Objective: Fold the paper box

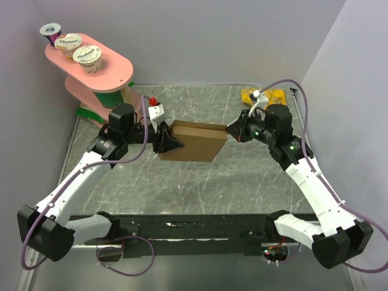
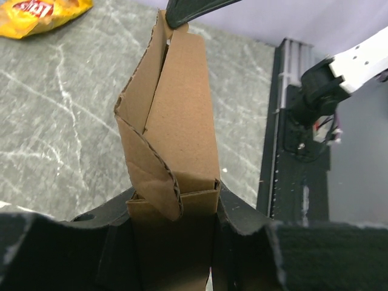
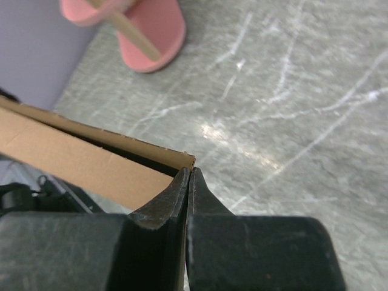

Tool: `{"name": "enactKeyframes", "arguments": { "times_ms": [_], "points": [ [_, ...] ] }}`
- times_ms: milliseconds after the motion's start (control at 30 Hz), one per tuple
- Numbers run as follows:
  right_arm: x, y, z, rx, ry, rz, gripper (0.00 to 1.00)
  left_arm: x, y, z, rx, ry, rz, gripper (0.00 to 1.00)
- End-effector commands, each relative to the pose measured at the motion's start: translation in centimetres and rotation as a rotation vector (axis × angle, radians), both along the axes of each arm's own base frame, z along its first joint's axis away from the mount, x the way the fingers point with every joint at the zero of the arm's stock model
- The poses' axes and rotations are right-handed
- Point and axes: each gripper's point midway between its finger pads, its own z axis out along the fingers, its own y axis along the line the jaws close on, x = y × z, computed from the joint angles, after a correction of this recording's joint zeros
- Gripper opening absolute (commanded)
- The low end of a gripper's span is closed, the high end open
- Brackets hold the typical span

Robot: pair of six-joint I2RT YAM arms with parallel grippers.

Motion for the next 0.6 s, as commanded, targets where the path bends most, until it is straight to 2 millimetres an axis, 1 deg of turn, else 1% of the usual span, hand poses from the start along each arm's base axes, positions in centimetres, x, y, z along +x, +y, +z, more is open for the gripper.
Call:
{"name": "enactKeyframes", "arguments": {
  "times_ms": [0, 33, 100, 133, 167, 333, 367, 400, 433, 567],
  "points": [
    [-0.9, 2.2, 4.5, 0.041, -0.099, 0.067, 0.00, 1.4, -0.3, -2.0, 0.118, -0.033, 0.098, 0.01],
    [-0.9, 2.3, 4.5, 0.040, -0.097, 0.066, 0.00, 1.3, -0.5, -2.2, 0.128, -0.033, 0.101, 0.01],
    [-1.0, 2.6, 4.7, 0.046, -0.103, 0.059, 0.00, 1.7, -0.3, -2.3, 0.126, -0.035, 0.144, 0.01],
    [-1.0, 2.8, 4.2, 0.047, -0.092, 0.059, 0.00, 1.8, -0.3, -2.2, 0.119, -0.038, 0.156, 0.01],
    [-1.1, 2.9, 4.2, 0.055, -0.085, 0.054, 0.00, 2.1, -0.3, -1.9, 0.107, -0.046, 0.177, 0.01],
    [-1.3, 3.6, 3.8, 0.091, -0.076, 0.047, 0.00, 2.1, -0.5, -1.4, 0.054, -0.036, 0.212, 0.01],
    [-1.6, 3.9, 3.8, 0.108, -0.069, 0.049, 0.00, 2.2, -0.7, -0.7, 0.010, -0.013, 0.232, 0.01],
    [-1.6, 3.9, 3.7, 0.115, -0.067, 0.049, 0.00, 1.8, -0.7, -0.7, -0.010, -0.003, 0.227, 0.01],
    [-1.8, 4.1, 3.3, 0.118, -0.056, 0.053, 0.00, 1.8, -0.7, -0.6, -0.027, 0.001, 0.233, 0.01],
    [-2.0, 4.5, 2.8, 0.135, -0.040, 0.054, 0.00, 1.8, -0.8, -0.1, -0.076, 0.053, 0.260, 0.01]
  ]
}}
